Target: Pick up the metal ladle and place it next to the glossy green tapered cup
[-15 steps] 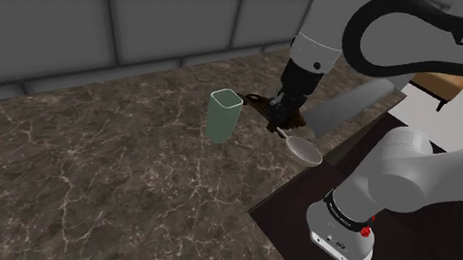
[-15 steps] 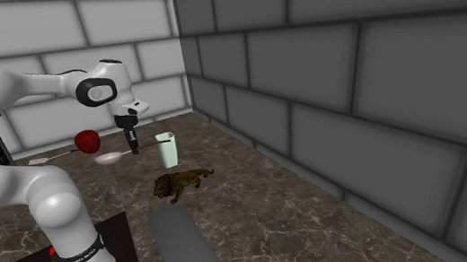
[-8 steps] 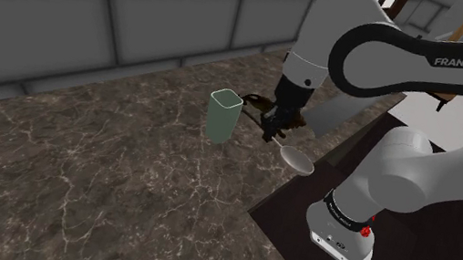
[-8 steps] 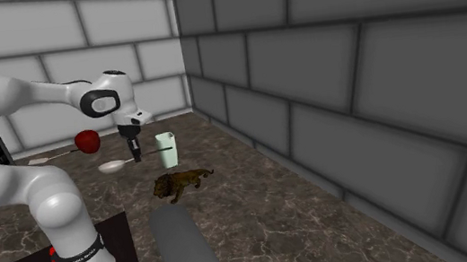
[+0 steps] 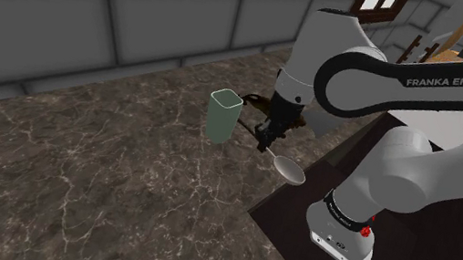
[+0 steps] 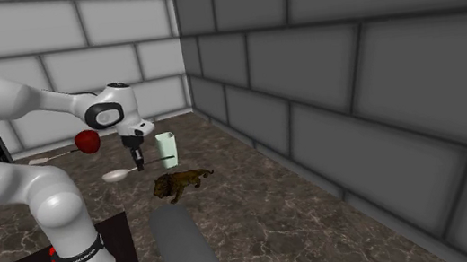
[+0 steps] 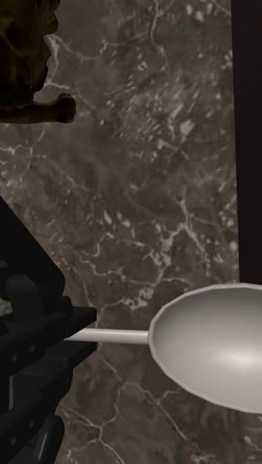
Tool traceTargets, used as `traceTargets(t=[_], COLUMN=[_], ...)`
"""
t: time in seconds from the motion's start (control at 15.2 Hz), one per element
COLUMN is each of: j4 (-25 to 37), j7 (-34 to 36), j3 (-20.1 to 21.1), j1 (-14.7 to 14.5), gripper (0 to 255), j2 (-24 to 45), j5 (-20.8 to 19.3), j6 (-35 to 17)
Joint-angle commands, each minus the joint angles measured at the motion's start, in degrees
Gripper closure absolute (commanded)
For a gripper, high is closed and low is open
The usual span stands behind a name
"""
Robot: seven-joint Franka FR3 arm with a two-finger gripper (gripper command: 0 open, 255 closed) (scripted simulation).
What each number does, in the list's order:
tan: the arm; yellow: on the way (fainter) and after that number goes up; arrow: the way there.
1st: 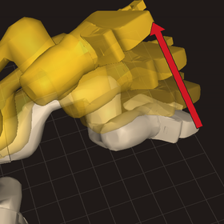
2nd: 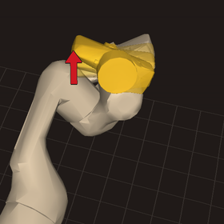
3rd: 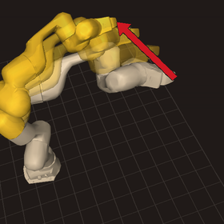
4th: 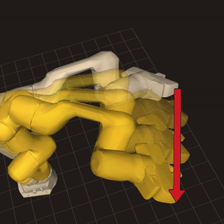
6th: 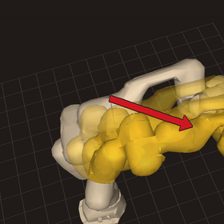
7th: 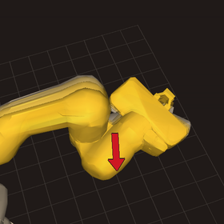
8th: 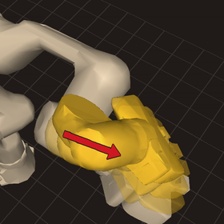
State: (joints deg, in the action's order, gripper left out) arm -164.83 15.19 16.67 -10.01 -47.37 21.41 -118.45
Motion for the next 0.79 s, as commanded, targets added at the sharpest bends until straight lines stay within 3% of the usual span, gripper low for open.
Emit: traceTargets(t=[0.0,0.4,0.73], j4=[-1.28,-4.02,-4.02], j7=[-0.27,-1.09,-1.09], j3=[0.41,1.50,1.50], j1=[-0.24,-0.82,-0.82], gripper=[255,255,255], j2=[0.79,4.03,4.03], j5=[0.58,2.20,2.19], j6=[-2.08,-7.97,-7.97])
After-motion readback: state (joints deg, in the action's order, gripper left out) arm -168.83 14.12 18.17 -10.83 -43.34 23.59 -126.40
